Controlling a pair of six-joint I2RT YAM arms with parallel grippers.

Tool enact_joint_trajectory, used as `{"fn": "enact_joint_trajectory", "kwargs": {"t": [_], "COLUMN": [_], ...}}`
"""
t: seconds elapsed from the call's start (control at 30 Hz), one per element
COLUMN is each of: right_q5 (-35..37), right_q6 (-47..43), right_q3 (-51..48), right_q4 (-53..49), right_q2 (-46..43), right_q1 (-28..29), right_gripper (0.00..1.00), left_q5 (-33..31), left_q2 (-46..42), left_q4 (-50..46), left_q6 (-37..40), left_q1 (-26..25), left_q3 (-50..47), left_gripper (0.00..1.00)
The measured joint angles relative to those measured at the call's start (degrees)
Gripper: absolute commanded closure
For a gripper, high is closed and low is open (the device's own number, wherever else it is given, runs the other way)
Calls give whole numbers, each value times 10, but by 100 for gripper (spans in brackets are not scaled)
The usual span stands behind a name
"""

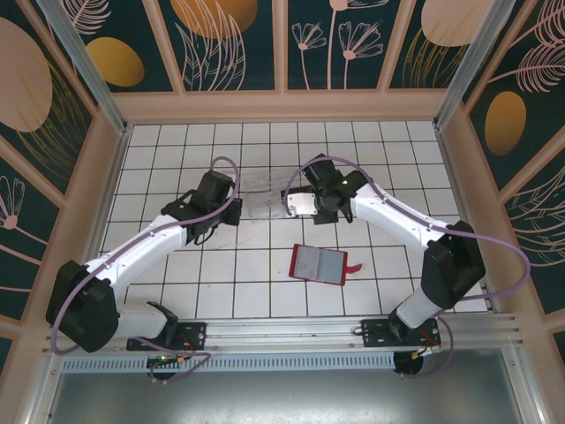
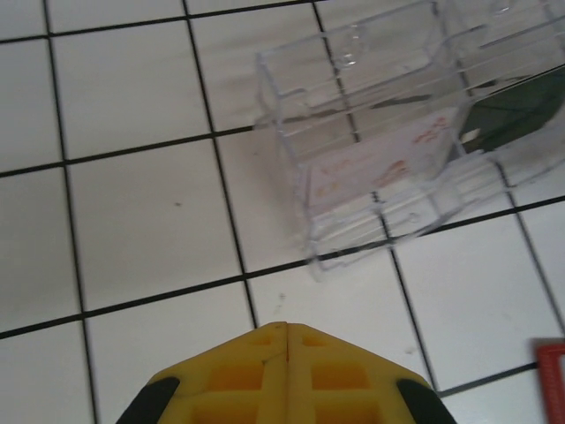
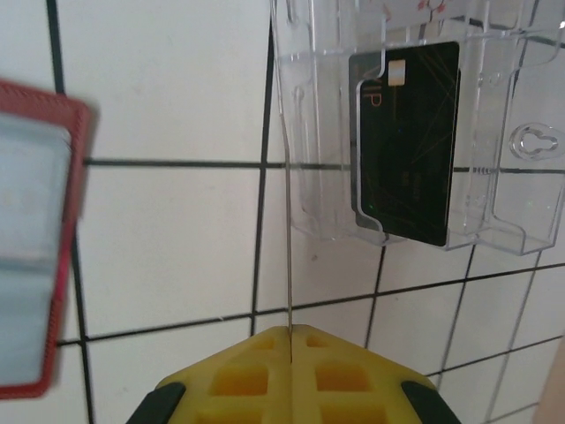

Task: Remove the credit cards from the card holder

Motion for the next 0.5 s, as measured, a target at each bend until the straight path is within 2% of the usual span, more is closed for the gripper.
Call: {"fn": "enact_joint_trajectory", "kwargs": {"t": [0.17, 0.5], "right_q5": [25, 28], "right_q6": [-43, -69], "right_q3": [59, 166], "right_q4": [-11, -35], "right_q2": [54, 155], "right_q1": [-4, -12], "right_gripper": [100, 100], "left_q5": [-35, -49], "left_q2": [0, -21], "left_q4": [0, 0], "left_q6": [18, 23], "left_q1": [0, 1], "left_q3": [2, 1], "left_gripper": [100, 100]}}
